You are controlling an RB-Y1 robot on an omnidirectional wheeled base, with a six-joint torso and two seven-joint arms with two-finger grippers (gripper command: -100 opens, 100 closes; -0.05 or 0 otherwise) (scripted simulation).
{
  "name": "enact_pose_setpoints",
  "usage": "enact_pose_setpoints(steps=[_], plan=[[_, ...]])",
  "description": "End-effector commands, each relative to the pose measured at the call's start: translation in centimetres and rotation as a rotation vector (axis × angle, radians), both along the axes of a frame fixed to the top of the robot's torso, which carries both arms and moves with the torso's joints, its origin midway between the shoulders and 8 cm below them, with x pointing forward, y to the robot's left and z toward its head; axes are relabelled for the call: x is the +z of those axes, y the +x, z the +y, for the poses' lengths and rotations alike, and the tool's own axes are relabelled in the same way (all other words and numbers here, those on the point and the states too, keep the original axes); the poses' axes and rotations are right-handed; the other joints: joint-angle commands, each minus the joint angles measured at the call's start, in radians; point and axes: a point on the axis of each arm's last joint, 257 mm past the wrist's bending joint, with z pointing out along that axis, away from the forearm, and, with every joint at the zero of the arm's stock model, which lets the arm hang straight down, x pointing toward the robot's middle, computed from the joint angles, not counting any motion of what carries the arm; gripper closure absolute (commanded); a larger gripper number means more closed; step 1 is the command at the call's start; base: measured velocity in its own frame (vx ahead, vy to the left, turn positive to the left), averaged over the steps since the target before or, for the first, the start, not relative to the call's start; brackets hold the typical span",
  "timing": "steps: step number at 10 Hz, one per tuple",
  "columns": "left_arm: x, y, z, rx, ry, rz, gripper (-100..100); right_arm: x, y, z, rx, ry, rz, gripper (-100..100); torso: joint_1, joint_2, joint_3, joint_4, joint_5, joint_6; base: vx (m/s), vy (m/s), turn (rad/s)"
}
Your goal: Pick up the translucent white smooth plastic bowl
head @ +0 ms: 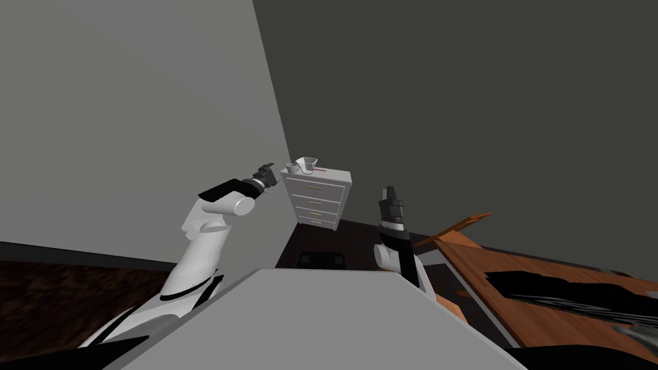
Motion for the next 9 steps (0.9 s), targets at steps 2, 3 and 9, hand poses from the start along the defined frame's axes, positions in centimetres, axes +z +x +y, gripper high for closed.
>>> enact_pose_setpoints(steps=[2,3,9], plan=[[-0.7,0.1,0.5,0.004,0.006,0.053,-100,0.0,0.0,0.0,0.0,0.0,0.0,0,0.0,0.0,0.0,0.0,0.0,0.0,-0.027,-0.023,-0.014],[0.1,0.4,1.5,0.009,0.016,0.067,-100,0.0,0.0,0.0,0.0,0.0,0.0,0,0.002,0.0,0.0,0.0,0.0,0.0,-0.035,-0.033,-0.068],[-0.7,0.4,4.2,0.034,0.035,0.19,-100,0.0,0.0,0.0,0.0,0.0,0.0,0,0.001,-0.001,-0.001,0.0,0.0,0.0,-0.019,-0.027,-0.042]])
